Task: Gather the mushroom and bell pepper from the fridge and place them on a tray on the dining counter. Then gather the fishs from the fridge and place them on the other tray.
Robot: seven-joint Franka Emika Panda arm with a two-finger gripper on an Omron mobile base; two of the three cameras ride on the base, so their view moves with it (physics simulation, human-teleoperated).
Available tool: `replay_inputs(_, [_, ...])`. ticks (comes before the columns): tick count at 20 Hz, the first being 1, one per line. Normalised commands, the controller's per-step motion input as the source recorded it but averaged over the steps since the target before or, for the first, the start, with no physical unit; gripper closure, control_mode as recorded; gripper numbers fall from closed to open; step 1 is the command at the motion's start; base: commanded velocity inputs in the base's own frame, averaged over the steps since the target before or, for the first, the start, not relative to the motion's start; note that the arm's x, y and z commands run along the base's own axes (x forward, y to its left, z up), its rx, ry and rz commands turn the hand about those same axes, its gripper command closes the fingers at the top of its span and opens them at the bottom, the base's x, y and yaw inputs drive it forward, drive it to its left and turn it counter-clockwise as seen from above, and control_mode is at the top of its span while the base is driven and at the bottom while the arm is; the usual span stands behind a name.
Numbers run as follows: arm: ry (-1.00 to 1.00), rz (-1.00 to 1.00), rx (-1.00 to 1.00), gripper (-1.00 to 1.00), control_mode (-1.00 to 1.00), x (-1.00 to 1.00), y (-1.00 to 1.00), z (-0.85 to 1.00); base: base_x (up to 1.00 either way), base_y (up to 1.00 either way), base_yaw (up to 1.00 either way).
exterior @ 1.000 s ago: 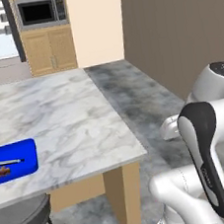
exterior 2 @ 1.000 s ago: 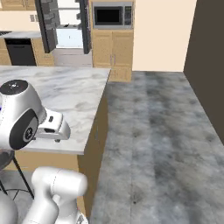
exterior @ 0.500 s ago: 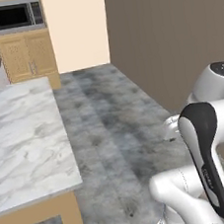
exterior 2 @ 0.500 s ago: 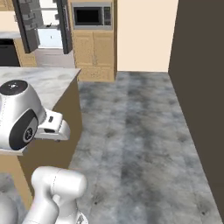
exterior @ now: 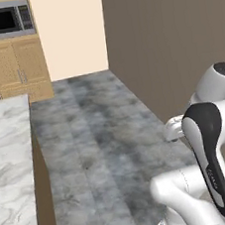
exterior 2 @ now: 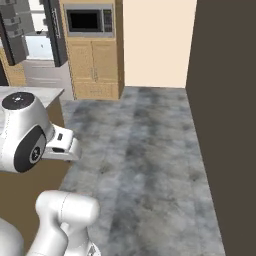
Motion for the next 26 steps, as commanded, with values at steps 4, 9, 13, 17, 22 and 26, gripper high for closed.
replay_inputs(4, [0.0,0.0,0.0,-1.0,1.0,0.0,0.0,0.0,1.0,-0.21,0.06])
replay_inputs(9, [0.0,0.0,0.0,-1.0,1.0,0.0,0.0,0.0,1.0,-0.36,0.08])
replay_inputs(13, [0.0,0.0,0.0,-1.0,1.0,0.0,0.0,0.0,1.0,-0.39,0.09])
replay_inputs(17, [0.0,0.0,0.0,-1.0,1.0,0.0,0.0,0.0,1.0,-0.37,0.1])
replay_inputs(22, [0.0,0.0,0.0,-1.0,1.0,0.0,0.0,0.0,1.0,-0.25,0.13])
replay_inputs(26, [0.0,0.0,0.0,-1.0,1.0,0.0,0.0,0.0,1.0,-0.13,0.18])
